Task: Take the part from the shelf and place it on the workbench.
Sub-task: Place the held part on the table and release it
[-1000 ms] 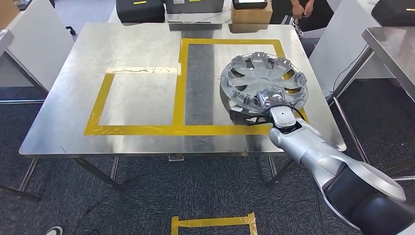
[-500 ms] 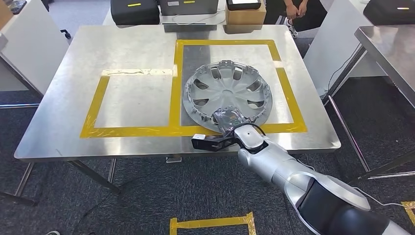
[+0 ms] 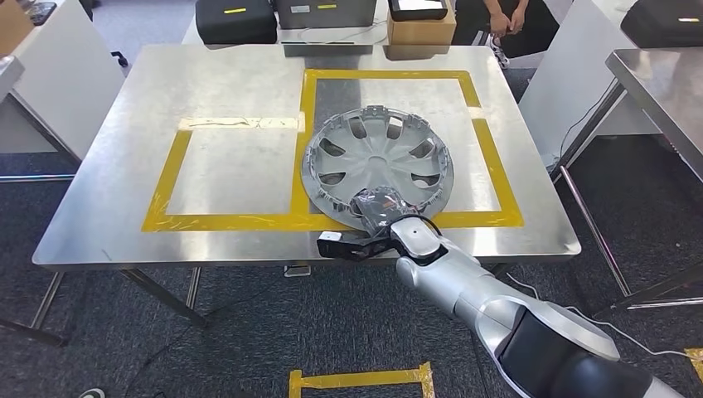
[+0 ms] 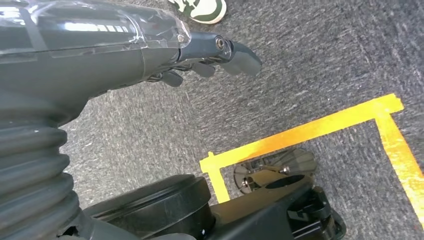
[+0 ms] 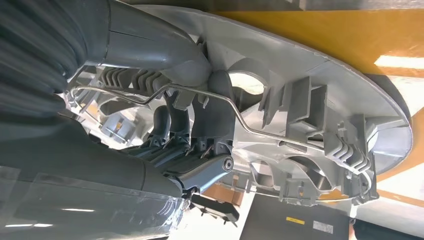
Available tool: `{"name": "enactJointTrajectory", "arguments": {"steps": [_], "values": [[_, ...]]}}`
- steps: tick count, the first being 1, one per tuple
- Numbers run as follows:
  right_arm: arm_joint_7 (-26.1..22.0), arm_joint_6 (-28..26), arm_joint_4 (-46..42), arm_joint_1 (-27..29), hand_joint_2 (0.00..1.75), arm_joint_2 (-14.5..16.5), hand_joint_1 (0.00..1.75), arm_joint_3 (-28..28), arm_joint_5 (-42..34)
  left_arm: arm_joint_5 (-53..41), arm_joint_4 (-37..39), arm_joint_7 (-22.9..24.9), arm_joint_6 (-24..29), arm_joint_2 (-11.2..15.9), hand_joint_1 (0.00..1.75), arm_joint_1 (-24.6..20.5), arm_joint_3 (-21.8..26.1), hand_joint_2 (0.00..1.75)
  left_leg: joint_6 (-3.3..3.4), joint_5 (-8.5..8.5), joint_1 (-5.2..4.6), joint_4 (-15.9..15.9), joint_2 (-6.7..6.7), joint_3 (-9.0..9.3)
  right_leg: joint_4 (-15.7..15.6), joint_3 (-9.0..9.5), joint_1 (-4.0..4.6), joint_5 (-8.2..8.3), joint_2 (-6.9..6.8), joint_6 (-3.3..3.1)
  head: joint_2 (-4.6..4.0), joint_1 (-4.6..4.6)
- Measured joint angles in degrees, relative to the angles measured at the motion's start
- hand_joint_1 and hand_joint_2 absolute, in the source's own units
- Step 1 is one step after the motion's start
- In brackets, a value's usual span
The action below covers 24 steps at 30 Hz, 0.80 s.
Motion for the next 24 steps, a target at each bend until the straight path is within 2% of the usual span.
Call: {"name": "enactJointTrajectory", "arguments": {"steps": [5, 9, 13, 19, 22, 24], "values": [[-0.6, -1.3, 0.0, 0.6, 1.75, 0.0, 1.75, -0.6, -1.1, 0.0, 0.0, 0.1, 0.8, 0.0, 0.0, 0.0, 0.0, 1.75, 0.0, 0.0, 0.0, 0.0, -0.11, 0.04, 0.0, 0.08, 0.0, -0.01, -0.1, 0.01, 0.0, 0.01], [-1.1, -2.1, 0.0, 1.1, 1.75, 0.1, 0.0, -1.1, -1.7, -0.1, 0.0, 0.1, 1.0, 0.0, 0.0, 0.0, 0.0, 1.75, 0.0, 0.0, 0.0, 0.0, -0.12, 0.04, 0.0, 0.09, 0.0, -0.03, -0.12, 0.0, 0.0, 0.01], [-2.2, -4.1, -0.1, 2.1, 1.75, 0.4, 0.0, -1.5, -3.9, 0.0, 0.0, 0.0, 1.1, 0.0, 0.0, 0.0, 0.0, 1.75, 0.0, 0.0, 0.0, 0.0, -0.11, 0.02, 0.0, 0.09, 0.0, -0.03, -0.16, 0.0, 0.0, 0.01], [-6.9, -11.2, -1.9, 3.6, 1.75, 0.9, 0.0, -3.7, -11.8, 0.5, 0.0, -0.6, 1.9, 0.0, 0.0, 0.1, 0.0, 1.75, 0.0, 0.01, -0.01, 0.0, 0.0, -0.03, 0.0, 0.08, 0.0, -0.03, -0.2, 0.0, 0.0, -0.02], [-11.4, -13.4, -5.2, 4.4, 1.75, 1.1, 0.0, -5.7, -20.3, 1.1, 0.0, -1.2, 2.0, 0.0, 0.0, 0.3, 0.0, 1.75, 0.01, 0.01, -0.01, 0.0, 0.11, -0.04, 0.0, 0.07, 0.0, -0.03, -0.2, 0.0, 0.0, -0.02], [-14.7, -14.2, -10.8, 5.5, 1.75, 0.8, 0.0, -8.0, -29.9, 1.8, 0.0, -2.1, 2.3, 0.1, 0.0, 0.7, 0.0, 1.75, 0.0, 0.01, -0.01, 0.0, 0.17, -0.05, 0.0, 0.06, 0.0, -0.04, -0.2, -0.01, 0.0, -0.01]]}}
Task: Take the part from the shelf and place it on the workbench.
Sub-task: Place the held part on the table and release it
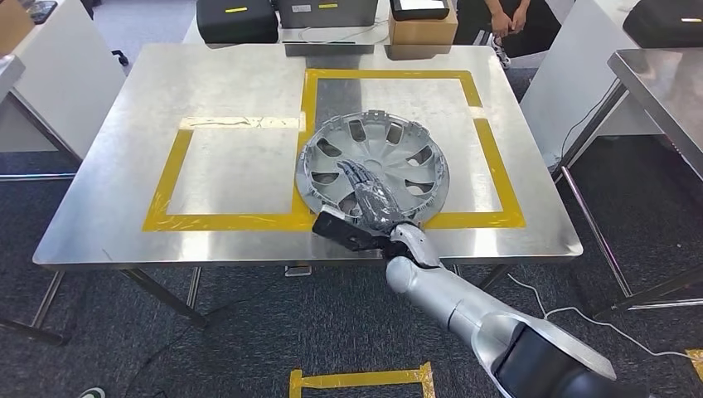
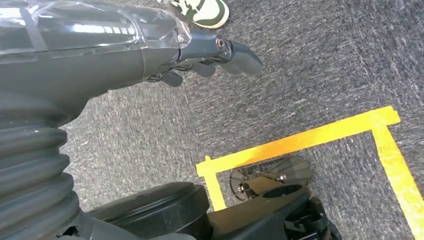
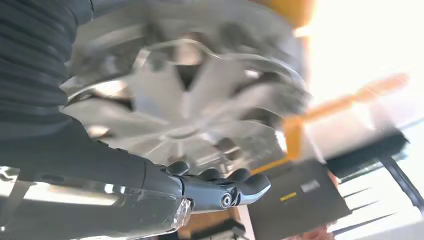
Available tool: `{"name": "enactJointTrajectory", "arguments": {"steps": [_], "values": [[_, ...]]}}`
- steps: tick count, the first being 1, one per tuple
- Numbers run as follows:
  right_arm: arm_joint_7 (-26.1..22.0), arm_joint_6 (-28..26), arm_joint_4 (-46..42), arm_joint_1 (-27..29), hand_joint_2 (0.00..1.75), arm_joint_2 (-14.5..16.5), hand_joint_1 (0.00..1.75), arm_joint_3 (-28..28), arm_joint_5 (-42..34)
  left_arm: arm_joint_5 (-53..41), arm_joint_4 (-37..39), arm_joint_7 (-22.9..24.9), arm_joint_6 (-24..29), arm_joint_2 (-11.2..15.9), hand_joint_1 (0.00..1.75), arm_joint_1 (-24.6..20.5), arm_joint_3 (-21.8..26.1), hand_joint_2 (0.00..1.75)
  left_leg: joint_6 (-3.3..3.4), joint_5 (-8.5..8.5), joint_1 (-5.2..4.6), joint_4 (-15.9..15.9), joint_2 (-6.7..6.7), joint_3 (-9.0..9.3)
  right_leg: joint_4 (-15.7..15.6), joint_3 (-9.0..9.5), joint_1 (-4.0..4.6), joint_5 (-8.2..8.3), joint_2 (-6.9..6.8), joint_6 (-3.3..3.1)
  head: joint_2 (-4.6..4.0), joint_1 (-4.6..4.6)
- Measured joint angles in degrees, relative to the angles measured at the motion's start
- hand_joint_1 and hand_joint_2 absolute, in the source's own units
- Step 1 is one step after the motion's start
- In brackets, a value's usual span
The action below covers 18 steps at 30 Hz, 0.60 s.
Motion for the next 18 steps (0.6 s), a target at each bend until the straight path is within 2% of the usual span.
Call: {"name": "enactJointTrajectory", "arguments": {"steps": [2, 4, 9, 18], "values": [[-1.4, -0.4, -8.0, 0.9, 1.75, -1.0, 0.0, -2.4, -8.6, 0.8, 0.0, -0.9, 0.4, 0.1, 0.0, 0.4, 0.0, 1.75, 0.0, 0.0, -0.01, 0.0, -0.01, -0.01, 0.0, -0.03, -0.02, -0.02, 0.0, 0.0, 0.0, -0.02], [-1.2, -1.0, -15.9, 1.4, 1.75, -2.3, 0.0, -4.6, -13.1, 1.5, 0.0, -1.5, 0.7, 0.2, 0.0, 0.7, 0.0, 1.75, 0.0, -0.01, -0.02, 0.0, -0.13, -0.01, 0.0, -0.04, -0.03, -0.04, -0.05, 0.02, 0.0, -0.04], [-1.9, -3.5, -35.7, 3.9, 1.75, -6.4, 0.0, -10.3, -17.5, 3.4, 0.0, -2.2, 1.2, 0.3, 0.0, 1.2, 0.0, 1.75, 0.01, 0.0, -0.02, 0.0, -0.66, -0.05, -0.1, 0.01, -0.07, -0.07, -0.28, 0.05, 0.0, 0.01], [-10.5, -5.3, -68.6, 13.5, 1.75, -11.3, 0.0, -17.7, -24.6, 6.5, 0.1, -2.6, 2.6, 0.3, 0.0, 1.5, 0.0, 1.75, 0.02, -0.02, 0.01, 0.0, -1.8, 0.01, -0.4, 0.33, -0.08, -0.37, -1.06, 0.24, 0.0, 0.01]]}}
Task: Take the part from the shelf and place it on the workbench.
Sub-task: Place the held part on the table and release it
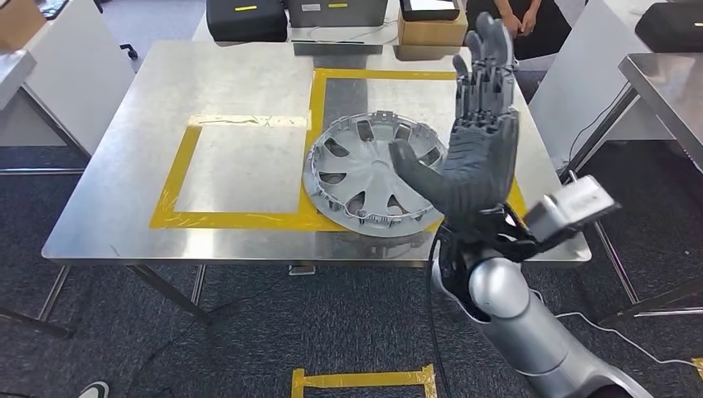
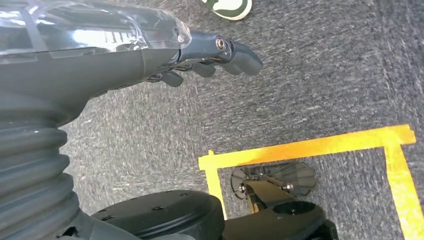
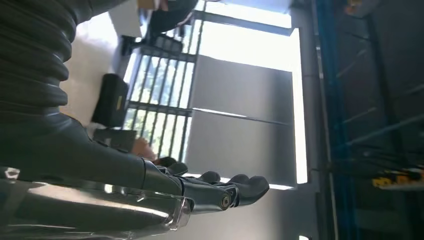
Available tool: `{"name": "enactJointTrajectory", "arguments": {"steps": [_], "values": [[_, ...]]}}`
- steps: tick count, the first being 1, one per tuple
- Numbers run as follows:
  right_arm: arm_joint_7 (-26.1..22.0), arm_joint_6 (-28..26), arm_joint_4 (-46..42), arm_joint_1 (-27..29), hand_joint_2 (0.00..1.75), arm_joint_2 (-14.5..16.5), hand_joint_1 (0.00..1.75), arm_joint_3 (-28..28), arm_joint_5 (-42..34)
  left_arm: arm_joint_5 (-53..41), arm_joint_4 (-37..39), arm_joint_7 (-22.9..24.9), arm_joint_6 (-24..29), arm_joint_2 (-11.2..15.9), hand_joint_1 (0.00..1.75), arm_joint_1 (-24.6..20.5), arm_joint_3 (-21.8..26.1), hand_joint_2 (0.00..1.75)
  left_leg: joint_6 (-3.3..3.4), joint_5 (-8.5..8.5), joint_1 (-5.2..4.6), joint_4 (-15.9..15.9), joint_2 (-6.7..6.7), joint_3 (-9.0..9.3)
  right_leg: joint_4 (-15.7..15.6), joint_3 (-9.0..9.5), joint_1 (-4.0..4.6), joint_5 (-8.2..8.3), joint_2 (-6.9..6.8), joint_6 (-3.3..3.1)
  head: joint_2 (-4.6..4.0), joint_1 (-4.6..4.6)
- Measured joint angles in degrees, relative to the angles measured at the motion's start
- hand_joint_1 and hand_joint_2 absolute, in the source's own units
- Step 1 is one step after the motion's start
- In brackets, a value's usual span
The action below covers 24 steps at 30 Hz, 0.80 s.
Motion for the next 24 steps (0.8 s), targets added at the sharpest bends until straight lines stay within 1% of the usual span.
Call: {"name": "enactJointTrajectory", "arguments": {"steps": [4, 9, 13, 17, 24], "values": [[-3.9, 0.6, -10.1, 5.4, 1.75, -1.3, 0.0, -2.1, -3.6, 1.2, 0.0, -0.6, 0.7, 0.0, 0.0, 0.1, 0.1, 1.75, 0.04, -0.03, 0.0, 0.0, -0.1, -0.01, -0.1, 0.11, 0.0, -0.04, -0.13, 0.05, 0.0, 0.04], [-5.6, 1.1, -17.7, 9.9, 1.75, -2.4, 0.0, -3.5, -4.4, 1.6, 0.0, -0.9, 1.1, 0.0, 0.0, 0.1, 0.2, 1.75, 0.14, -0.11, -0.03, 0.0, 0.22, 0.05, -0.1, 0.16, -0.01, -0.07, -0.09, 0.1, 0.0, 0.0], [-5.8, 0.8, -22.4, 13.3, 1.75, -3.2, 0.0, -4.3, -3.2, 1.5, 0.0, -1.0, 0.9, 0.1, 0.0, 0.1, 0.2, 0.0, 0.19, -0.14, -0.07, 0.0, 0.55, 0.08, -0.1, 0.23, -0.02, -0.08, 0.02, 0.13, 0.0, 0.01], [-5.4, -0.2, -25.4, 15.9, 1.75, -3.9, 0.0, -4.9, -1.9, 1.4, 0.0, -1.1, 0.3, 0.3, 0.0, 0.1, 0.2, 0.0, 0.23, -0.18, -0.08, 0.0, 0.8, 0.1, -0.1, 0.23, -0.03, -0.08, 0.12, 0.13, 0.0, -0.01], [-4.4, -1.4, -28.6, 18.1, 1.75, -5.0, 0.0, -5.8, -1.0, 1.0, 0.0, -1.3, -1.1, 0.5, 0.0, 0.1, 0.2, 0.0, 0.35, -0.28, -0.09, 0.0, 1.25, 0.17, -0.1, 0.22, -0.02, -0.08, 0.35, 0.13, 0.0, -0.01]]}}
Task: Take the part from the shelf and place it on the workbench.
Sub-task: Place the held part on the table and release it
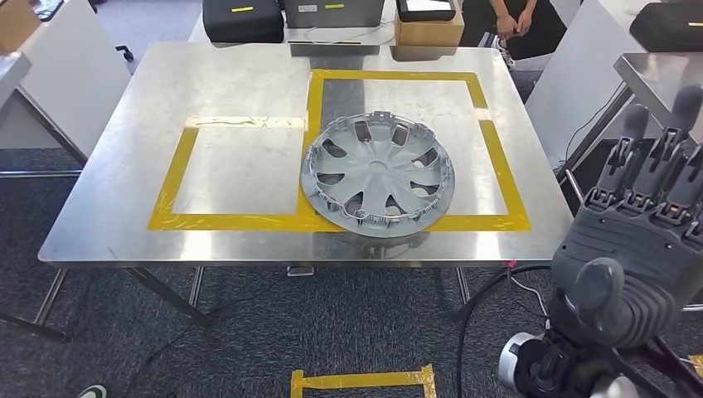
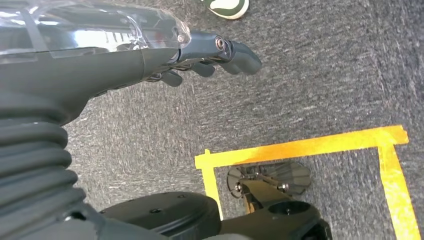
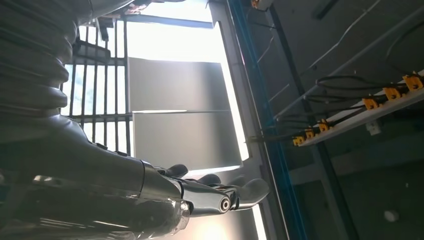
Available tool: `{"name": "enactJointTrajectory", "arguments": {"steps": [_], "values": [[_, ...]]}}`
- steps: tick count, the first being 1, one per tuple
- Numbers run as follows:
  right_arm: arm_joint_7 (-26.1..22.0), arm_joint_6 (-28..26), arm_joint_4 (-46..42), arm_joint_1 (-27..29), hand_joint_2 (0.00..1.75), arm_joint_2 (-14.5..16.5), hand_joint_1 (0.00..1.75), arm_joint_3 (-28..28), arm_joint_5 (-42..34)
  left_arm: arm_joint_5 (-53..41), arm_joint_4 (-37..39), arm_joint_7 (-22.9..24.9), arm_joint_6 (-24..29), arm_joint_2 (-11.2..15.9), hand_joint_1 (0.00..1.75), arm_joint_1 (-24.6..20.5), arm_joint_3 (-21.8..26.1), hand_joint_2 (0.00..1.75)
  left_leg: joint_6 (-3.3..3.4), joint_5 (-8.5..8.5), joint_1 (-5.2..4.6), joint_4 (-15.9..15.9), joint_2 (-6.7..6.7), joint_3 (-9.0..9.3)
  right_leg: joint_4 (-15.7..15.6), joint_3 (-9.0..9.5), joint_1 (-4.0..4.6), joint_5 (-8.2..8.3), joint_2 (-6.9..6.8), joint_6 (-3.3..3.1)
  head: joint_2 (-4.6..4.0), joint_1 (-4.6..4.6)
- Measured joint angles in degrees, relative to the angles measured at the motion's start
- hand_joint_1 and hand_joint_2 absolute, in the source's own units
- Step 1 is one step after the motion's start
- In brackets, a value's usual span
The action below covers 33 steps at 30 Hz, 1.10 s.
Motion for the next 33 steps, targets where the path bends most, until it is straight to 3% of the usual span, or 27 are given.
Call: {"name": "enactJointTrajectory", "arguments": {"steps": [13, 20, 22, 25, 26, 27, 28, 31, 33], "values": [[2.4, -1.4, -3.0, 2.2, 1.75, -1.2, 0.0, -1.3, 2.8, -1.3, 0.0, 1.9, -0.2, 0.1, 0.0, -0.2, 0.0, 0.0, 0.28, -0.21, -0.33, 0.1, 0.28, 0.07, -0.2, 0.02, -0.15, 0.0, 0.25, 0.1, 0.0, -0.09], [3.8, -2.8, -3.6, 4.9, 1.75, -1.4, 0.0, -1.3, 5.5, -3.4, 0.0, 3.6, -1.2, 0.3, 0.0, -0.4, -0.2, 0.0, 1.13, -0.18, -0.54, -0.2, 0.4, 0.28, -0.3, 0.2, -0.56, -0.23, 0.21, 1.04, 0.0, -0.18], [3.9, -3.1, -3.6, 5.7, 1.75, -1.6, 0.0, -1.3, 6.1, -3.9, 0.0, 4.0, -1.2, 0.4, 0.0, -0.5, -0.4, 0.0, 1.43, 0.16, -0.2, -0.7, 0.77, 0.62, 2.1, -0.68, -0.44, -2.16, -1.24, 1.38, 0.0, 0.27], [3.9, -3.5, -3.4, 6.8, 1.75, -1.8, 0.0, -1.3, 6.2, -4.3, 0.0, 4.2, -1.1, 0.7, 0.0, -0.6, -0.6, 0.0, 1.52, 0.2, -0.22, -0.9, 1.7, 0.75, 12.5, -5.28, -0.48, -7.68, -2.96, 1.76, 0.0, 1.03], [3.9, -3.6, -3.3, 7.3, 1.75, -1.8, 0.0, -1.3, 6.2, -4.3, 0.0, 4.2, -1.1, 0.8, 0.0, -0.6, -0.6, 0.0, 1.52, 0.19, -0.26, -0.9, 1.99, 0.73, 15.0, -6.48, -0.5, -8.31, -3.04, 1.8, 0.0, 1.19], [3.9, -3.7, -3.1, 7.7, 1.75, -1.8, 0.0, -1.3, 6.1, -4.4, 0.0, 4.1, -1.1, 0.9, 0.0, -0.6, -0.7, 0.0, 1.5, 0.18, -0.29, -0.9, 2.19, 0.71, 15.7, -6.79, -0.51, -7.75, -3.06, 1.76, 0.0, 1.33], [3.9, -3.7, -3.0, 7.9, 1.75, -1.8, 0.0, -1.3, 6.1, -4.6, 0.0, 4.1, -1.1, 0.9, 0.0, -0.6, -0.8, 0.0, 1.46, 0.19, -0.32, -0.9, 2.3, 0.72, 14.2, -6.07, -0.52, -6.13, -3.07, 1.64, 0.0, 1.47], [3.9, -3.6, -2.9, 8.5, 1.75, -1.9, 0.0, -1.3, 5.5, -5.2, 0.0, 3.7, -0.9, 1.0, 0.0, -0.9, -1.4, 0.0, 0.96, 0.49, -0.37, -0.9, 2.04, 0.61, 3.0, -0.65, -0.42, -0.65, -2.17, 0.76, 0.0, 1.57], [3.9, -3.4, -2.7, 8.8, 1.75, -1.9, 0.0, -1.3, 5.1, -5.5, -0.1, 3.4, -0.7, 0.9, 0.0, -1.1, -1.6, 0.0, 0.18, 0.96, -0.26, -1.0, 1.6, 0.37, -0.3, 0.88, -0.14, 0.2, -1.65, 0.24, 0.0, 1.54]]}}
